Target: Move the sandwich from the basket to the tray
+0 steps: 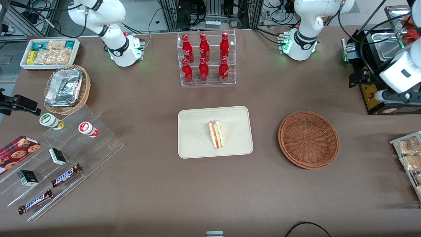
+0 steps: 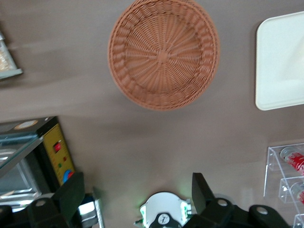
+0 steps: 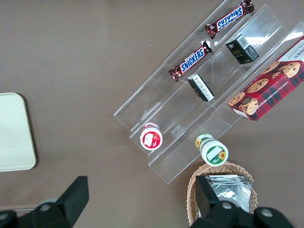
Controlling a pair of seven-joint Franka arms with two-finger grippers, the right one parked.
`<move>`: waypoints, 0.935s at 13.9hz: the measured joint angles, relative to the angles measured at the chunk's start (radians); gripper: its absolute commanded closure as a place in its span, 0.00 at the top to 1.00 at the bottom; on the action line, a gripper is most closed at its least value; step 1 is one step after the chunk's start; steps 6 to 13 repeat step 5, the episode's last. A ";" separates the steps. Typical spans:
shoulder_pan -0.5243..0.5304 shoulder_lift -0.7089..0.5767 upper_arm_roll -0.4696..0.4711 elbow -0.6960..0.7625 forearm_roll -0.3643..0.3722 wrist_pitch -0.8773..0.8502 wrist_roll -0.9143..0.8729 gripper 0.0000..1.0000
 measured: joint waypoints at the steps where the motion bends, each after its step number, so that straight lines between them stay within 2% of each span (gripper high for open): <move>1: 0.014 -0.012 -0.010 0.000 0.007 -0.008 0.002 1.00; 5: 0.086 -0.033 -0.049 0.000 0.014 -0.006 0.004 1.00; 13: 0.086 -0.033 -0.049 0.000 0.014 -0.006 0.004 1.00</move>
